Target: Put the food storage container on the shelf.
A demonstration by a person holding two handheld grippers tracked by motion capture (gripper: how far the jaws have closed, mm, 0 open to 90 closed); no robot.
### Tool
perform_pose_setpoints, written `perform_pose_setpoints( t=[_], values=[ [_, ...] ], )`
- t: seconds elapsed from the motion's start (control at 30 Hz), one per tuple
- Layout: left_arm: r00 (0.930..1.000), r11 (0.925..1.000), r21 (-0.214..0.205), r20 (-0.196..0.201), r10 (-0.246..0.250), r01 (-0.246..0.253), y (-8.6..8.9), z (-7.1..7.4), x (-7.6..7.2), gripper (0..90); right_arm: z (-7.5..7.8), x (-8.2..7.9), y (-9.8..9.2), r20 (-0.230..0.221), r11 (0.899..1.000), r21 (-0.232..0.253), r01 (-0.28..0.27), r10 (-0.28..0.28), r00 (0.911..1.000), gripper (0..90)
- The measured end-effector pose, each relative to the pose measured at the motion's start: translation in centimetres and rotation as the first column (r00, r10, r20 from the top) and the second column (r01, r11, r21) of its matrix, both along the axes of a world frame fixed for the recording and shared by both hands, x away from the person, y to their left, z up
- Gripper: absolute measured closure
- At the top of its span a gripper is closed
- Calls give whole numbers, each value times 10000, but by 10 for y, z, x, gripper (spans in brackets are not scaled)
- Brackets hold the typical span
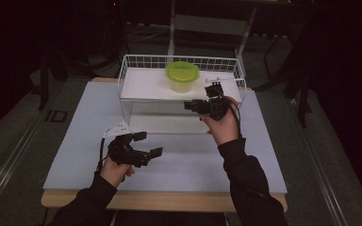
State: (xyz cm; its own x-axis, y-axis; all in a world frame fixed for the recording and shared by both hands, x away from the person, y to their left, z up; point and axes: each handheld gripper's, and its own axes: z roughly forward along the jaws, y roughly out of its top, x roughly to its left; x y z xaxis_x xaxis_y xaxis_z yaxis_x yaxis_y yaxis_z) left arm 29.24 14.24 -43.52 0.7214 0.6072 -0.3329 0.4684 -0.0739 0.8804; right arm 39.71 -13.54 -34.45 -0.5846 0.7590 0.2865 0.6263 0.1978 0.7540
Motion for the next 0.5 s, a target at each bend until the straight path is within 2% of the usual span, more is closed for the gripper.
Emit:
perform_pose_setpoints(
  t=[0.03,0.1,0.17,0.27,0.37,0.4,0.5],
  values=[
    [10000,10000,41,44,-28,28,0,1,-1,44,-2,-9,0,203,9996,-5,-290,290,9994,462],
    [9999,9999,141,148,-13,11,1,1,-2,44,-3,-17,0,488,9990,-77,-445,448,9978,419],
    [9999,10000,22,119,-31,30,1,1,-4,44,-5,-24,-1,644,9983,13,-584,582,9962,371],
    [9999,9999,146,111,-84,82,1,-1,-7,44,-12,-35,-5,794,9955,141,-935,921,9926,283],
    [9999,9998,193,110,-114,111,0,-2,-9,44,-15,-41,-8,901,9936,126,-1125,1109,9897,260],
    [9998,9993,360,133,-144,139,-3,-5,-12,44,-18,-44,-9,950,9919,64,-1270,1259,9875,242],
    [9995,9985,449,118,-306,301,-6,-8,-16,44,-30,-55,-16,1010,9902,202,-1382,1355,9856,212]
  ],
)
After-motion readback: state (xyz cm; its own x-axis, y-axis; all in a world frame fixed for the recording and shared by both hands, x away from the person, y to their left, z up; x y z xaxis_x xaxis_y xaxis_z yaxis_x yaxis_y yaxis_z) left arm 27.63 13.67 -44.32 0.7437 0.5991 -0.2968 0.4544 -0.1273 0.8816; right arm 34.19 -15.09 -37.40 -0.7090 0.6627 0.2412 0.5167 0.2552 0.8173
